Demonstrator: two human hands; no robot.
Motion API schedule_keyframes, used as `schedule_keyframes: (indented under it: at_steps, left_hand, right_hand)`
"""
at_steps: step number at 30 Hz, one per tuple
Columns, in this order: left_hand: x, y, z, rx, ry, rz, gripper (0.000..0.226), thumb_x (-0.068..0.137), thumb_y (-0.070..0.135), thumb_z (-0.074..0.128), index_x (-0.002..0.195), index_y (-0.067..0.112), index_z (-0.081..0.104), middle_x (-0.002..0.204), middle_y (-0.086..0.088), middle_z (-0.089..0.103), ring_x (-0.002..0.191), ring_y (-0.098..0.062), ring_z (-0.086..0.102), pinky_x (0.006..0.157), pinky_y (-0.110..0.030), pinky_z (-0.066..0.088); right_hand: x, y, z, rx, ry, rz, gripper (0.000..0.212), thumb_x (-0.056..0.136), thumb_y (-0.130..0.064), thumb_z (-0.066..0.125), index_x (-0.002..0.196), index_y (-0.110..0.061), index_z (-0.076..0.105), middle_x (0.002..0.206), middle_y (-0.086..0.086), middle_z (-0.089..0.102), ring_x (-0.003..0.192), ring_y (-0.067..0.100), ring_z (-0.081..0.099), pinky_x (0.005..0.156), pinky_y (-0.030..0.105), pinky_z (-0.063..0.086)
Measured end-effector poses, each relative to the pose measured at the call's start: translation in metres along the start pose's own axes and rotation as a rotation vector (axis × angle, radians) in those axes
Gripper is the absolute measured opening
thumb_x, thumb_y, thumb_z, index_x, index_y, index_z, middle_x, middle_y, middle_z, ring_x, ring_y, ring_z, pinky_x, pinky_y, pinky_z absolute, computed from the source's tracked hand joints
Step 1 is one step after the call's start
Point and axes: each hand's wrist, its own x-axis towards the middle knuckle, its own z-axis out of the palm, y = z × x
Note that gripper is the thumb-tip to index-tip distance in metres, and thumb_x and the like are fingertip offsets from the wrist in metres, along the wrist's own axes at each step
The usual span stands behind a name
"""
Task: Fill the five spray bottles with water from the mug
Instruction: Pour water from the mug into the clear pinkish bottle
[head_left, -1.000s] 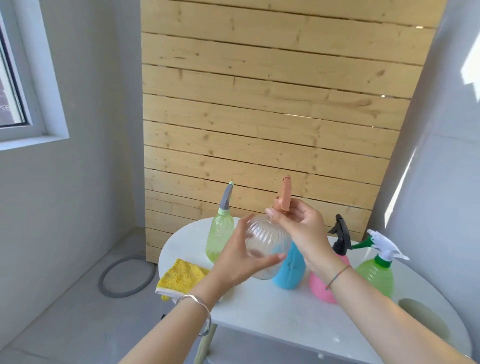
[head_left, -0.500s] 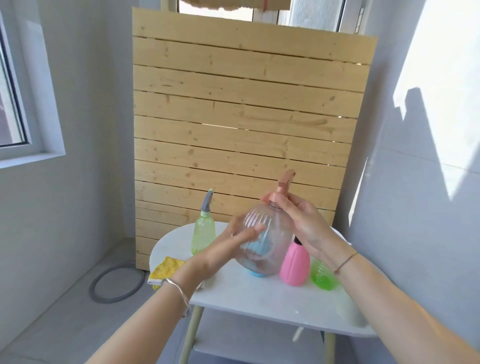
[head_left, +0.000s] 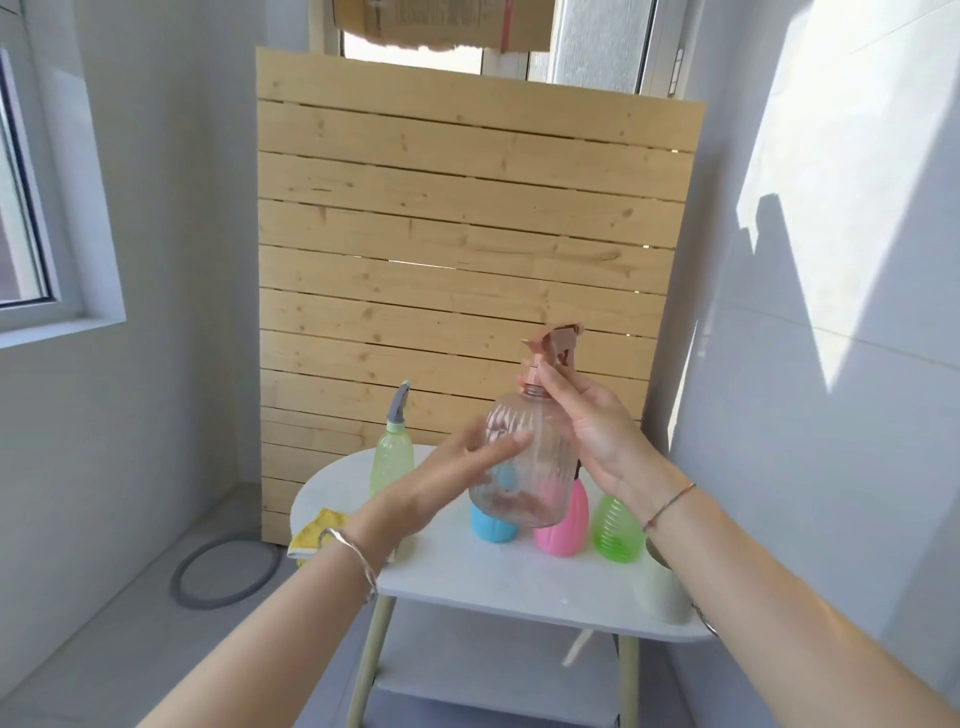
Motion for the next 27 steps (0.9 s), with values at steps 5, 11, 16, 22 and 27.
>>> schedule_keyframes:
  at_steps: [5,11,16,22,27]
  left_hand:
    - [0.001,0.011,0.005,-0.16,-0.059,-0.018,0.055,0.087,0.051,0.065,0.129,0.018,0.051,0.114,0.003,0.07,0.1,-0.005,0.069,0.081,-0.024,0.056]
    - [-0.003,0.016,0.011,-0.088,-0.024,-0.013,0.042,0.082,0.065,0.059,0.116,0.04,0.055,0.115,0.021,0.062,0.106,0.009,0.058,0.09,-0.021,0.047]
    - [0.0,0.017,0.02,-0.036,0.124,0.084,0.066,0.074,0.061,0.068,0.125,0.024,0.048,0.11,0.009,0.065,0.09,0.003,0.065,0.068,-0.013,0.047]
    - [0.001,0.011,0.018,0.029,0.102,0.03,0.062,0.08,0.064,0.065,0.124,0.025,0.048,0.115,0.016,0.06,0.103,0.008,0.056,0.081,-0.018,0.045]
    - [-0.001,0.005,0.01,-0.008,0.102,-0.035,0.031,0.083,0.057,0.067,0.107,0.039,0.058,0.109,0.014,0.067,0.103,-0.002,0.062,0.091,-0.025,0.049]
  right_hand:
    - [-0.004,-0.012,-0.003,0.073,-0.025,0.032,0.028,0.089,-0.033,0.059,0.107,-0.012,0.068,0.098,0.002,0.072,0.088,0.015,0.067,0.08,0.032,0.057]
    - [-0.009,-0.01,-0.004,0.072,0.032,0.005,0.024,0.097,-0.025,0.052,0.108,-0.008,0.065,0.101,0.006,0.07,0.085,0.012,0.067,0.071,0.024,0.056]
    - [-0.009,-0.005,-0.005,0.038,0.046,0.031,0.035,0.087,-0.038,0.062,0.109,-0.011,0.067,0.095,0.002,0.072,0.087,0.017,0.067,0.081,0.03,0.054]
    - [-0.006,0.006,0.004,0.009,0.142,-0.045,0.022,0.086,-0.021,0.069,0.108,-0.016,0.07,0.089,-0.005,0.07,0.084,0.008,0.063,0.081,0.023,0.053]
    - [-0.003,0.009,0.005,-0.041,0.069,-0.018,0.017,0.092,-0.021,0.061,0.108,-0.018,0.068,0.114,0.008,0.07,0.099,0.013,0.063,0.098,0.033,0.049]
